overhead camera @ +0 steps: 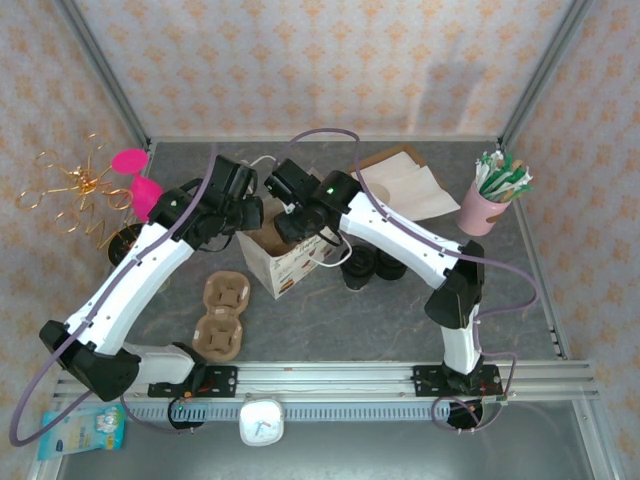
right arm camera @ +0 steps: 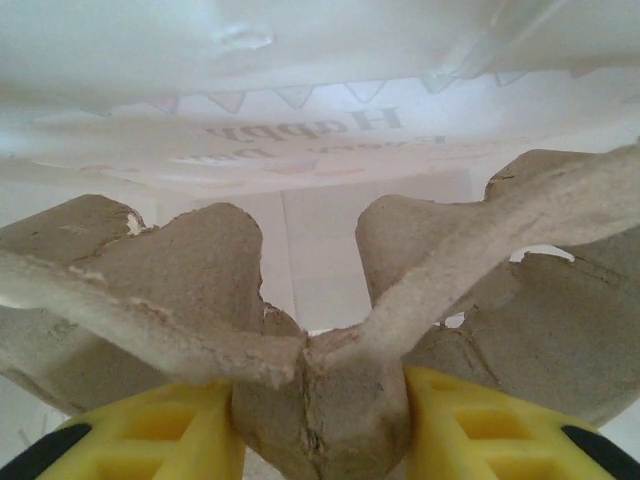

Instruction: Pack the takeout coffee

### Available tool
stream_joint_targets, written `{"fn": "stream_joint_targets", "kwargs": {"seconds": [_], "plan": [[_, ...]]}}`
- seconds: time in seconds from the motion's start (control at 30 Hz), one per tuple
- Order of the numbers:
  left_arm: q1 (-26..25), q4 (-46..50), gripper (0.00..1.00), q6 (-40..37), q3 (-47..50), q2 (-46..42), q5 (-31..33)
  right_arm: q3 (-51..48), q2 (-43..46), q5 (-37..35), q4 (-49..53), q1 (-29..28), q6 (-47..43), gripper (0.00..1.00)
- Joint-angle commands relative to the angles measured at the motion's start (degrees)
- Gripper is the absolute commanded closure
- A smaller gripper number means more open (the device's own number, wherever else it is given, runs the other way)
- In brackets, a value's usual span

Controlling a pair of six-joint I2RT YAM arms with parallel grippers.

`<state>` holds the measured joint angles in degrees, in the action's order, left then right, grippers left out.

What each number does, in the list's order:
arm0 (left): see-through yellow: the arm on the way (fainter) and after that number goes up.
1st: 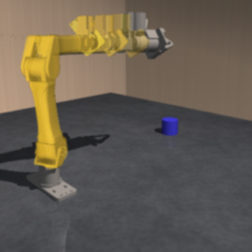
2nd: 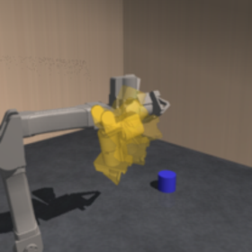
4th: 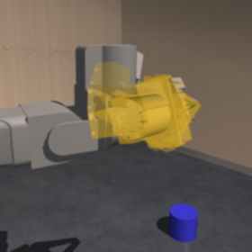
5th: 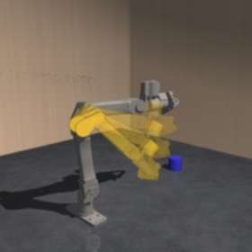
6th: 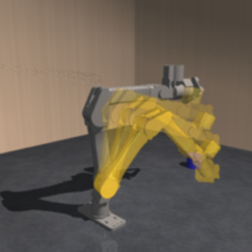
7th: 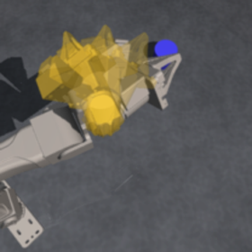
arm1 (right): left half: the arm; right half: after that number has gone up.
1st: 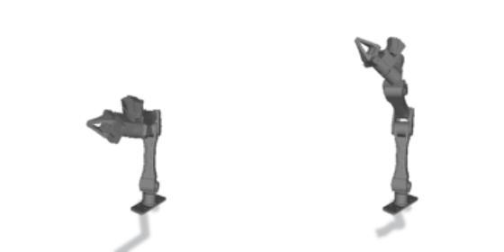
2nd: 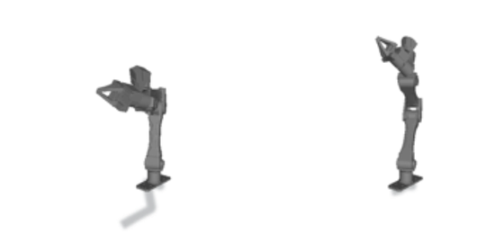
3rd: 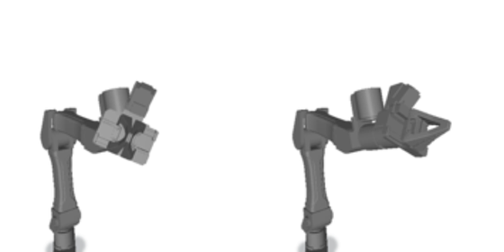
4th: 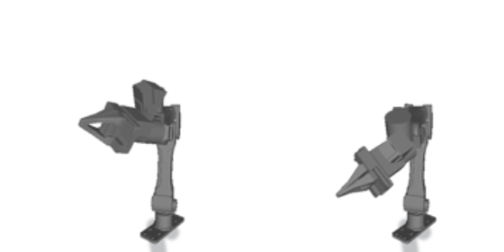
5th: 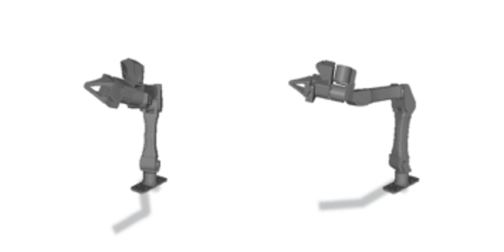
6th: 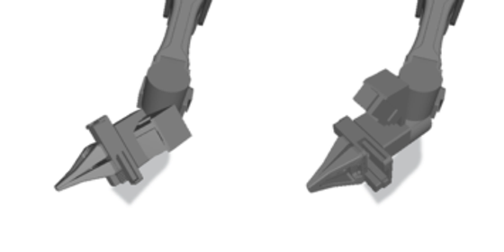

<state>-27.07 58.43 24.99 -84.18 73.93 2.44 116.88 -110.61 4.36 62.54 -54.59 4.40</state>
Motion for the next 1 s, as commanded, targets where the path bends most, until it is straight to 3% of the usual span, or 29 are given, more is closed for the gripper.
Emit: {"fn": "stream_joint_targets", "kwargs": {"seconds": [0.0, 0.13, 0.33, 0.5, 0.97], "plan": [[1.98, 0.1, 0.73, -2.13, 2.15, -0.89, -1.24, 0.13, 2.95, -0.44, 0.38, -0.14, 0.16, 0.58], [2.06, 0.22, 0.86, 0.14, 1.19, -1.22, -1.0, -1.19, 3.98, -0.52, 0.6, -0.17, 0.25, 0.58], [1.94, -1.03, 1.0, 5.0, 0.72, -2.08, -7.09, -3.38, 4.97, -0.35, 1.0, -1.3, 0.55, 0.58], [1.88, -3.83, 1.0, 6.84, 4.27, -4.9, -11.03, -1.78, 3.09, -1.48, 0.9, -1.47, -0.08, 0.58], [0.24, -3.63, 1.0, 5.93, 5.52, -6.98, -12.19, -2.26, -1.39, -1.28, 0.76, -0.34, -0.56, 0.56]]}}
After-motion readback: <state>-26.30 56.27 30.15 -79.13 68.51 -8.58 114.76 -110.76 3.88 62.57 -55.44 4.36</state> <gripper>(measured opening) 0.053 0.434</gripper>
